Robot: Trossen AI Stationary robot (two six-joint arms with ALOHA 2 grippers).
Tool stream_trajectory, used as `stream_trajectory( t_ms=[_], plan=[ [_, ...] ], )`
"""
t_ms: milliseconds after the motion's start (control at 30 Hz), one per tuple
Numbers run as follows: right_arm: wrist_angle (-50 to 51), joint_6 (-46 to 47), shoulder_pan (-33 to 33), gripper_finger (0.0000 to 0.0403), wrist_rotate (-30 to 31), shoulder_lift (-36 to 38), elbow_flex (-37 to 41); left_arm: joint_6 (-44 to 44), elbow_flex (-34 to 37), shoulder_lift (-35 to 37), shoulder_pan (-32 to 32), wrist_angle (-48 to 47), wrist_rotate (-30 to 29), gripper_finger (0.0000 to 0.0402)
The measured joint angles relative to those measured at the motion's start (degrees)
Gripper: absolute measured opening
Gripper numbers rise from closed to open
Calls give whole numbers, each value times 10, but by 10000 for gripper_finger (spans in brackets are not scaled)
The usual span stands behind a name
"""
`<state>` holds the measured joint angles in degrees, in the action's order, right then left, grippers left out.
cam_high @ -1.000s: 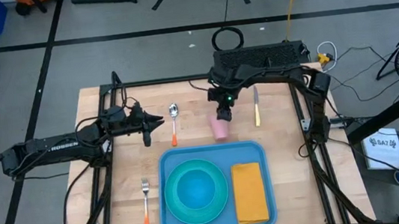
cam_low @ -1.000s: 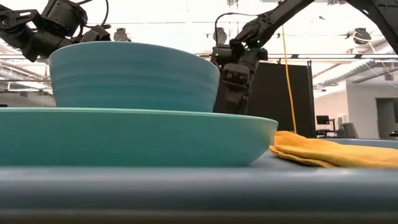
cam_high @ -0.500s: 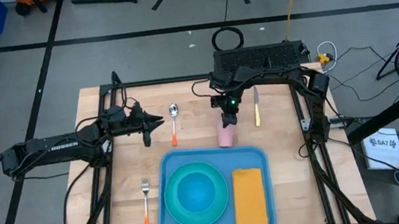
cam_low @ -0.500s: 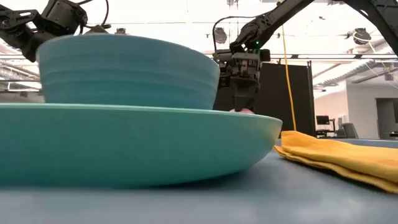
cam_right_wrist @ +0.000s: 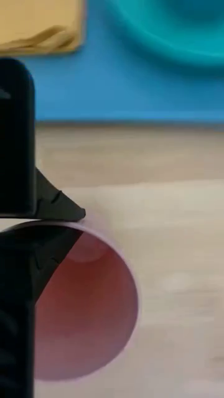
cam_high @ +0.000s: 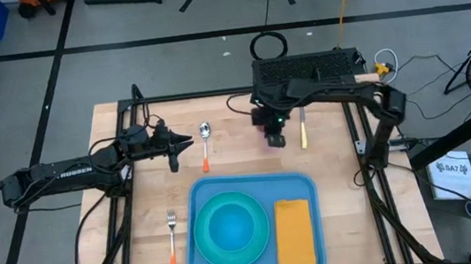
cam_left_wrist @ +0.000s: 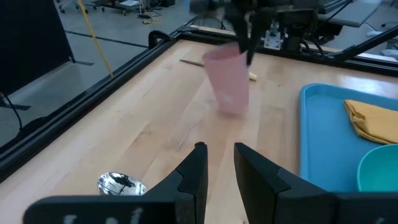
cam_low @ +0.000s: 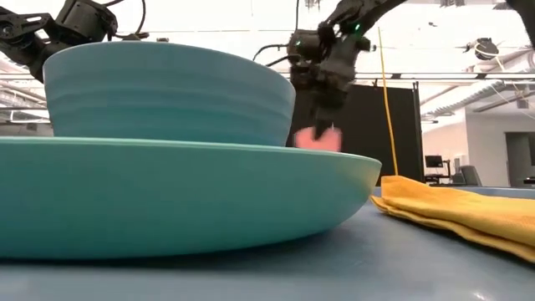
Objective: Set up tray
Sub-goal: Put the pink cup on the blue serving tray to the top of the yellow napkin
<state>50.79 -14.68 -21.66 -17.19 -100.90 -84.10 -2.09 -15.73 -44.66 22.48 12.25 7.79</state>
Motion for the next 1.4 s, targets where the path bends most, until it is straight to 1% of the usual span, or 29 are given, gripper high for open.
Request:
stream_trajectory(
  t_ms=[167, 267, 333, 400, 467, 567, 633, 700, 867, 967, 1167, 1400],
  plan=[
    [12, 40, 63, 1, 50, 81, -2, 3, 0, 0, 0, 0, -4, 81],
    [16, 74, 111, 1, 79, 114, -1, 3, 0, 0, 0, 0, -4, 81],
    [23, 106, 141, 1, 87, 129, -2, 3, 0, 0, 0, 0, -4, 81],
    [39, 140, 172, 1, 100, 134, 2, 4, 0, 0, 0, 1, -4, 81],
    [36, 171, 202, 1, 101, 133, 20, 4, 0, 0, 0, 2, -4, 81],
    [22, 214, 245, 1, 122, 132, 63, 3, 0, 0, 0, 1, -4, 81],
    [-8, 238, 266, 1, 132, 132, 96, 3, 0, 0, 0, 1, -4, 81],
    [-43, 267, 281, 1, 132, 135, 130, 2, 0, 0, 0, 2, -4, 81],
    [-165, 321, 314, 1, 152, 167, 213, 1, 0, 0, 0, 3, -4, 81],
    [-211, 351, 330, 1, 170, 193, 251, -2, 0, 0, 0, 3, -4, 81],
    [-230, 404, 356, 0, 179, 228, 294, -2, 0, 0, 0, 4, -4, 81],
    [-235, 418, 361, 0, 199, 235, 315, -4, 0, 0, 0, 14, -4, 81]
  ],
)
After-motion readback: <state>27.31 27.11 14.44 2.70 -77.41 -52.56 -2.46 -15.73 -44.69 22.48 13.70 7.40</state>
